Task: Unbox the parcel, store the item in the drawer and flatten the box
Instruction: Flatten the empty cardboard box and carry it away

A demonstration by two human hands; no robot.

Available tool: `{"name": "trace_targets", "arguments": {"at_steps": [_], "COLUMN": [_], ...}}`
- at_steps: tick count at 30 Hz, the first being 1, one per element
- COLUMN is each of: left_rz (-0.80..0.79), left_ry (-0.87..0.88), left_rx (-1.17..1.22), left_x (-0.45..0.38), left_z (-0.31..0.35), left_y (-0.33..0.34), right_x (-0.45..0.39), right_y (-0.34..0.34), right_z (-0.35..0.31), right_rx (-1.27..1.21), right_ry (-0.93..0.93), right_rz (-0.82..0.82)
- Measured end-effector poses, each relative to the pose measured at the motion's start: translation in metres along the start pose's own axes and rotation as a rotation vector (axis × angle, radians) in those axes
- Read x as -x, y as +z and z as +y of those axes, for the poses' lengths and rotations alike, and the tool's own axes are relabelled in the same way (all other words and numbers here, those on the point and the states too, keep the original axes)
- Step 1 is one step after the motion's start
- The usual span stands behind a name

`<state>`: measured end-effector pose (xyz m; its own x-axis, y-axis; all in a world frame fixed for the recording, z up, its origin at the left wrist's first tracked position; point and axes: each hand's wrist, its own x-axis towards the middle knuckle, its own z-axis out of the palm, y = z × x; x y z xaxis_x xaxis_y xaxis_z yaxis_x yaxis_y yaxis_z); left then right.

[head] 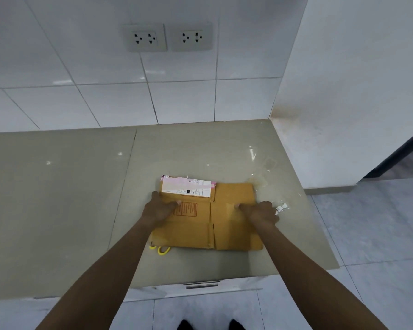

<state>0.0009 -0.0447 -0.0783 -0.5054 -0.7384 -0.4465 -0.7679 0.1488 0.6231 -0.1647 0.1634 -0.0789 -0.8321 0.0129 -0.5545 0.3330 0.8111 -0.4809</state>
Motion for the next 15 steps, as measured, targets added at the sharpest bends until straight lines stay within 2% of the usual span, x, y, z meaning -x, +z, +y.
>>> {"name": "trace_targets", "arguments": {"at_steps": [4, 10, 15], "left_rz": [0.036, 0.168, 0.204], "left_ry": [-0.004, 0.025, 0.019], "left_rx": [0.045, 0.053, 0.043], "left_x": [0.007, 0.02, 0.022], "left_z": [0.003, 0.014, 0.024], "left_y": [0.0, -0.006, -0.024], "right_x": [0.001, 0.006, 0.004], "right_y": [-0.009, -0.018, -0.03], "right_z": [-0.002, -0.002, -0.006], "right_rx": [-0.214, -0.263, -0.345], "right_ry": [-0.051, -0.157, -0.234], "right_rz": [-0.07, -0.103, -0.184]}}
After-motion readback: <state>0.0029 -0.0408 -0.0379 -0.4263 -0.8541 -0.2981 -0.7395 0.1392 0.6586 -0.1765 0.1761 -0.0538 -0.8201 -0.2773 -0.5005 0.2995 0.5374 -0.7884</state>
